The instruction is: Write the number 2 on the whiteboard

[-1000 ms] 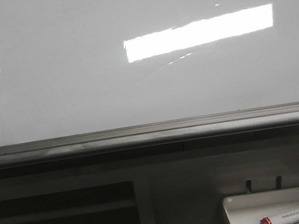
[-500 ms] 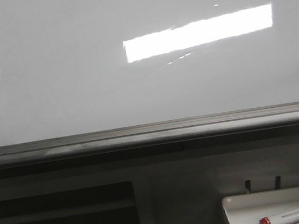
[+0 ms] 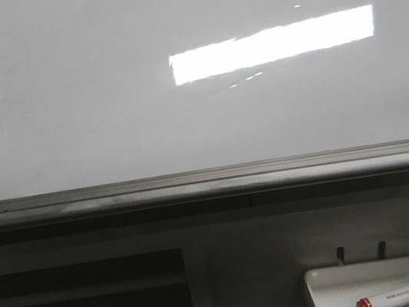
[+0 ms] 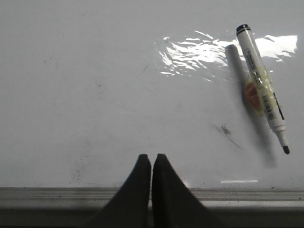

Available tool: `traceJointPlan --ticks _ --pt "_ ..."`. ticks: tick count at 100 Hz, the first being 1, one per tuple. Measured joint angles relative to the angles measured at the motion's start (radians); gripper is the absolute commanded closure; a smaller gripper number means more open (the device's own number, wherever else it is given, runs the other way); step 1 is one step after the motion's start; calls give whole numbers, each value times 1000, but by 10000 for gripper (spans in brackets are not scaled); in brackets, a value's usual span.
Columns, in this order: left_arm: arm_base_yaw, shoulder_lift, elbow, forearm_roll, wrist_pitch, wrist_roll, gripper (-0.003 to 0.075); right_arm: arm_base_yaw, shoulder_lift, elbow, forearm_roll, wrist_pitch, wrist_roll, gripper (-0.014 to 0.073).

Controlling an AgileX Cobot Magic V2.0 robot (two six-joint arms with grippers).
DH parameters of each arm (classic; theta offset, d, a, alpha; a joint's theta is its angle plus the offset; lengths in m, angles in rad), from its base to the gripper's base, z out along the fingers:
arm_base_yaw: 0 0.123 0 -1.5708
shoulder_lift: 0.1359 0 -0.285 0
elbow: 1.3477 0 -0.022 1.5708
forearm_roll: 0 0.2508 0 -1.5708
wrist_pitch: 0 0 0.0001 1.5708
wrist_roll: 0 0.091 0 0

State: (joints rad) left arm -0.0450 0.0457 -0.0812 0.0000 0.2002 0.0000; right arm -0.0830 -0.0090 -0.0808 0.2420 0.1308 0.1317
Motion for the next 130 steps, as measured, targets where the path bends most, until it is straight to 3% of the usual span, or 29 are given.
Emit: traceJointPlan --ticks 18,39,52,59,83,104,130 --pt "0 114 -158 18 123 0 741 0 55 -158 27 289 3 652" --pt "0 215 -241 33 135 0 741 0 223 -326 9 582 3 654" --pt "0 234 -242 34 130 0 734 0 262 -346 6 616 3 655" --pt "0 236 -242 34 124 0 689 0 265 -346 4 629 3 654" --pt "0 236 -240 -42 51 0 321 26 267 -346 2 620 3 654" --pt "0 238 -232 -78 -115 0 356 112 267 -350 2 593 3 654" --pt "-95 307 -232 -81 -145 0 396 185 267 -350 -53 603 6 654"
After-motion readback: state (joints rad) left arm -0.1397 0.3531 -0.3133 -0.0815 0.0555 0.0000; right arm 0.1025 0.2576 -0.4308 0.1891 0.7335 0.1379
